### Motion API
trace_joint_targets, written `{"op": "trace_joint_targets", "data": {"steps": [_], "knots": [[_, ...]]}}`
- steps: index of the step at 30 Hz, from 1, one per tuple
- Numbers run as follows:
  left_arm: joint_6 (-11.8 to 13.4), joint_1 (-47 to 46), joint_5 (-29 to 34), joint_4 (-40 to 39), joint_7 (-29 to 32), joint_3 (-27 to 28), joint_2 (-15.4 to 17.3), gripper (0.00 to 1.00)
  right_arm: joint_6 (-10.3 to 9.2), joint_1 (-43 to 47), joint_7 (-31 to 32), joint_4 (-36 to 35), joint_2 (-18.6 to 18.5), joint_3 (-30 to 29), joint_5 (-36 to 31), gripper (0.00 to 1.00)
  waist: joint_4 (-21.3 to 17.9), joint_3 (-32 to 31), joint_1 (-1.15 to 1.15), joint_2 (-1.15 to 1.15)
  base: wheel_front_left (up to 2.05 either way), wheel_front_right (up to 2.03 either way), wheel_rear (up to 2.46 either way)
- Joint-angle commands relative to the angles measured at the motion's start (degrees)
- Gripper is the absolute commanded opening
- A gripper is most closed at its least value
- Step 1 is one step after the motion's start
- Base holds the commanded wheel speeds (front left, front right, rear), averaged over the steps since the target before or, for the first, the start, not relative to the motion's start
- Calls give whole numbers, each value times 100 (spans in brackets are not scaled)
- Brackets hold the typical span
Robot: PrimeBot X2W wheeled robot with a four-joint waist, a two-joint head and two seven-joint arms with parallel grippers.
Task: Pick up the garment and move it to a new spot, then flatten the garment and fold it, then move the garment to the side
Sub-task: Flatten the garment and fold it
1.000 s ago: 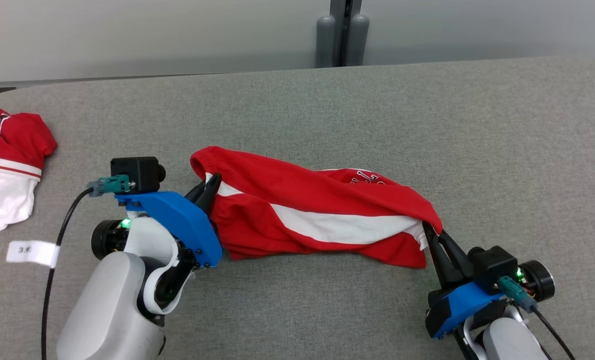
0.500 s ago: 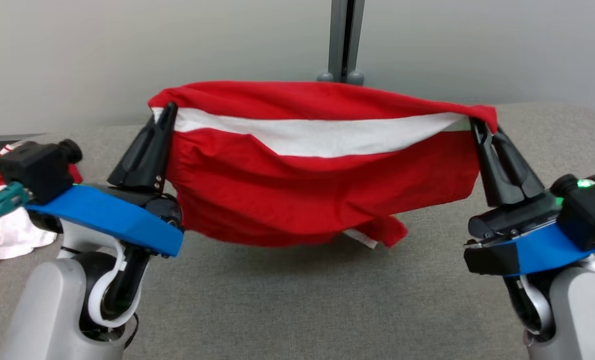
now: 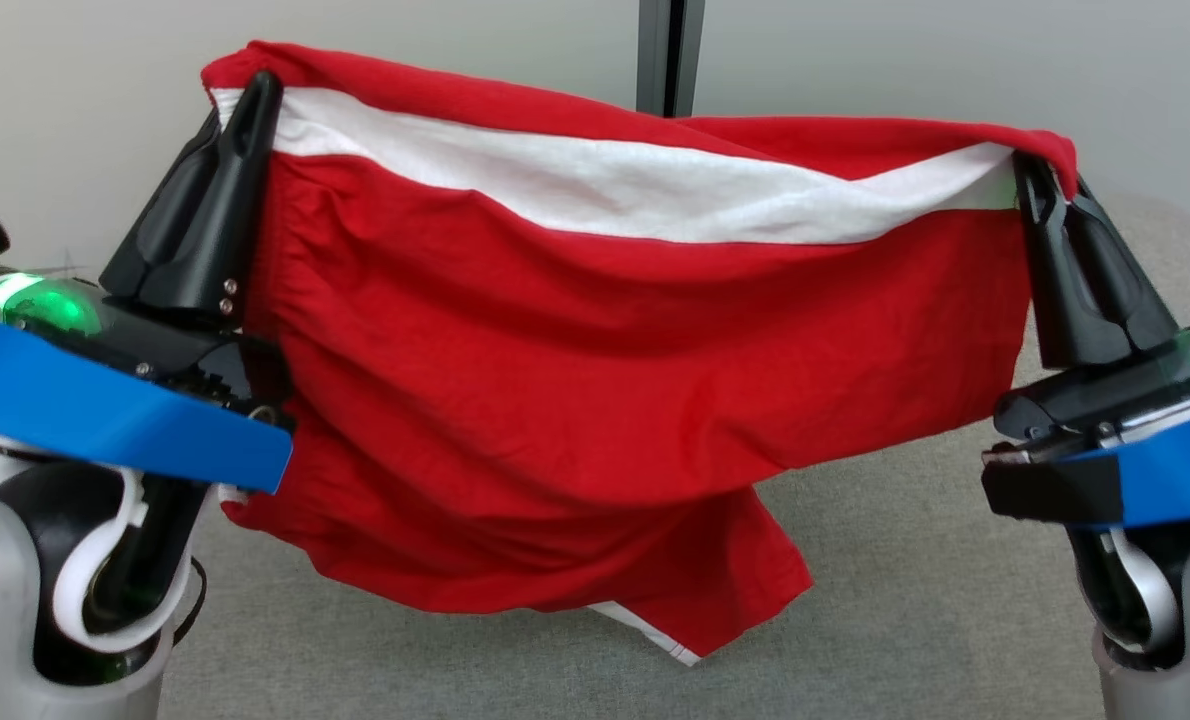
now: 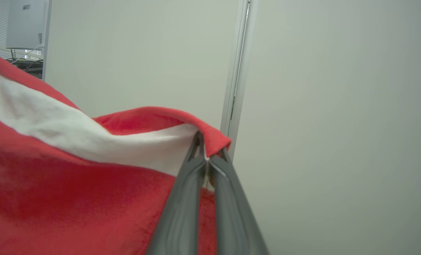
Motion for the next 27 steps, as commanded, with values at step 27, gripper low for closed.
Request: {"op": "trace_joint_targets", "data": {"steps": [27], "knots": [[-679, -2221, -16, 4203, -2243, -809, -738, 0, 1, -3227, -1999, 5653, 453, -163, -764, 0, -412, 1734, 1, 0, 0, 0, 0]]}}
